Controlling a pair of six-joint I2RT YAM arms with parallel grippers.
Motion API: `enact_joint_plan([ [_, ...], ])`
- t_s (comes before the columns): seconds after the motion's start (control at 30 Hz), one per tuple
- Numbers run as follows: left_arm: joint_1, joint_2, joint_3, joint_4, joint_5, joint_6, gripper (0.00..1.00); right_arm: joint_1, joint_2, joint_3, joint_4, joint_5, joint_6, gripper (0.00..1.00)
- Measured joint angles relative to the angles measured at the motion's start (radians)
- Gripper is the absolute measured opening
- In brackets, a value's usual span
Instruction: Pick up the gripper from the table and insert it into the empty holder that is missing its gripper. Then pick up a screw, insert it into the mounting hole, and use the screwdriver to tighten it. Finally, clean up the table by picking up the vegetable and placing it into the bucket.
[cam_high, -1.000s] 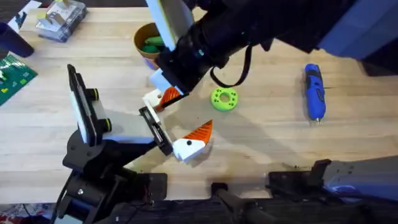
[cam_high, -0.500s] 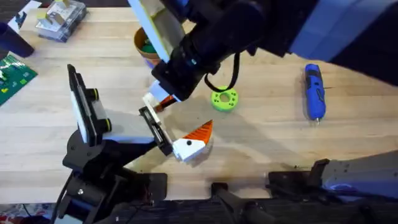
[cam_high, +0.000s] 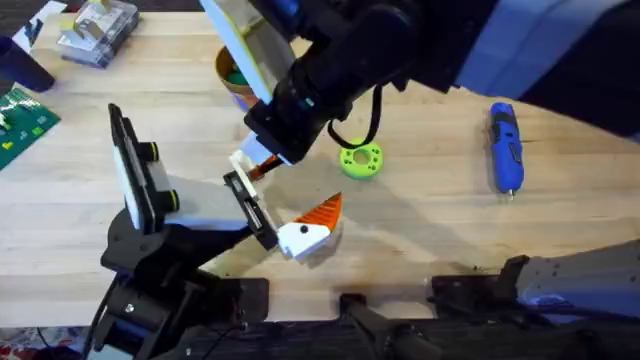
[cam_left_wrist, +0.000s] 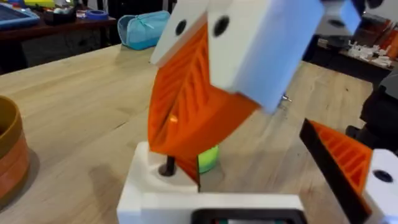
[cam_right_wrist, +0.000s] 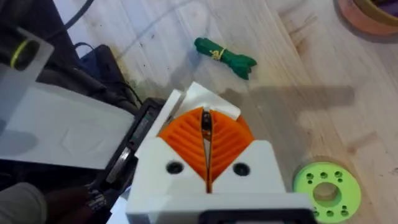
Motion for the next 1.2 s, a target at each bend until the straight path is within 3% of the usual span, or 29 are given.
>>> enact_joint_plan([
  [0.9,0.000,0.001,0.000,0.000,-0.005,-0.016,0.992,0.025,0.024,0.005,0.013,0.041,-0.030,0.028],
  [1.03,0.000,0.001,0.000,0.000,-0.005,-0.016,0.992,0.030,0.025,0.005,0.014,0.036,-0.033,0.221],
  [1.13,0.000,0.001,0.000,0.000,-0.006,-0.019,0.992,0.035,0.025,0.007,0.016,0.042,-0.037,0.455],
  [1.2,0.000,0.001,0.000,0.000,-0.008,-0.019,0.992,0.023,0.026,0.009,0.015,0.064,-0.040,0.723],
])
